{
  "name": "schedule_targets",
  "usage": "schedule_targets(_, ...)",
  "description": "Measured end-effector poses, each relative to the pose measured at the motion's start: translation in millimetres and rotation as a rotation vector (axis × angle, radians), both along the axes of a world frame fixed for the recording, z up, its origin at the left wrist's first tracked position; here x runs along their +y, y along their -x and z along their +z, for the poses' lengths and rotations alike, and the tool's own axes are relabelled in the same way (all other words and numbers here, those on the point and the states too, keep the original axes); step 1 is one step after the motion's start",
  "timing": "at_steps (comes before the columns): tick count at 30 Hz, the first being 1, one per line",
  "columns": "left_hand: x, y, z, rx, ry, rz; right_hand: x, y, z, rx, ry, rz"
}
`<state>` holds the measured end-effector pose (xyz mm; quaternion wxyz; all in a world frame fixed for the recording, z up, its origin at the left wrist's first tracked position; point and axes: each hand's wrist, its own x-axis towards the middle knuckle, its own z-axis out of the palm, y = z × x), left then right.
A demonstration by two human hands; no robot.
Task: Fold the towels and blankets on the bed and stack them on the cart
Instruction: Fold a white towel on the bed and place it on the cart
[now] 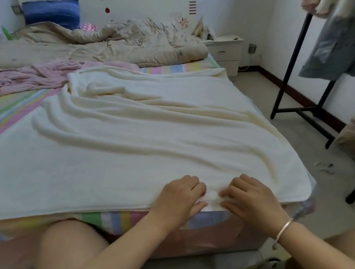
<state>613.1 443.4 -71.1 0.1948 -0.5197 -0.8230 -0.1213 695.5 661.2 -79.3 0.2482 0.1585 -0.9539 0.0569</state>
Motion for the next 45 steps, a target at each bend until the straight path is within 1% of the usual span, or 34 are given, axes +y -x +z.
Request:
schedule_targets(2,-3,4,0,0.066,0.067,-0.047,0,-2,-2,0.022,-0.002,0.023)
schedule_targets(4,-5,3,0,0.13,0.109,-0.1,0,-4,0,0.005,0.023,0.039)
schedule_targets(6,-6,0,-2,0.116,0.097,-0.133,1,-6,4,-0.08,0.076,0.051)
schedule_targets(9,-9,-1,-3,0.106,0.136,-0.175,5,-9,9,-0.212,0.074,0.076)
schedule_targets(11,-9,1,0,0.076,0.149,-0.18,8,-10,12,-0.263,0.109,0.076)
schedule_targets(12,-7,3,3,0.041,0.13,-0.166,9,-10,15,-0.274,0.173,0.058)
schedule_targets(14,-1,6,10,-0.073,0.029,-0.086,12,-4,24,-0.274,0.348,0.0)
schedule_targets(15,2,7,14,-0.138,-0.041,-0.023,13,0,29,-0.231,0.407,-0.034)
schedule_targets(16,5,12,18,-0.177,-0.117,0.049,14,9,36,-0.173,0.425,-0.072)
schedule_targets(17,7,18,20,-0.195,-0.19,0.123,14,18,40,-0.149,0.412,-0.104)
schedule_targets(18,8,24,22,-0.205,-0.254,0.191,15,27,41,-0.189,0.361,-0.126)
schedule_targets(21,15,55,25,-0.285,-0.357,0.375,28,57,29,-0.5,0.068,-0.178)
schedule_targets(22,17,66,27,-0.323,-0.368,0.434,34,65,25,-0.558,0.008,-0.199)
schedule_targets(23,19,78,28,-0.357,-0.38,0.491,40,75,25,-0.571,-0.002,-0.222)
schedule_targets(24,25,95,31,-0.39,-0.393,0.551,46,90,29,-0.537,0.059,-0.252)
schedule_targets(26,39,134,36,-0.438,-0.43,0.673,55,131,48,-0.42,0.315,-0.318)
schedule_targets(27,46,152,40,-0.455,-0.444,0.719,55,152,56,-0.375,0.409,-0.341)
schedule_targets(28,53,171,43,-0.454,-0.455,0.751,55,175,64,-0.316,0.423,-0.339)
schedule_targets(30,68,218,47,-0.394,-0.468,0.767,58,226,72,-0.21,0.367,-0.315)
schedule_targets(32,80,257,54,-0.301,-0.467,0.744,65,274,72,-0.188,0.381,-0.328)
schedule_targets(34,90,291,58,-0.266,-0.434,0.75,76,320,66,-0.33,0.471,-0.378)
schedule_targets(36,95,310,55,-0.31,-0.367,0.803,78,354,61,-0.573,0.611,-0.407)
schedule_targets(37,96,317,52,-0.342,-0.331,0.846,78,368,56,-0.674,0.644,-0.4)
schedule_targets(39,93,323,42,-0.407,-0.3,0.932,74,385,52,-0.777,0.64,-0.36)
schedule_targets(41,87,327,35,-0.427,-0.346,0.997,70,393,52,-0.854,0.628,-0.268)
schedule_targets(44,87,326,32,-0.385,-0.449,1.061,67,401,57,-0.985,0.484,-0.147)
schedule_targets(45,91,325,32,-0.359,-0.488,1.072,69,404,59,-0.994,0.454,-0.093)
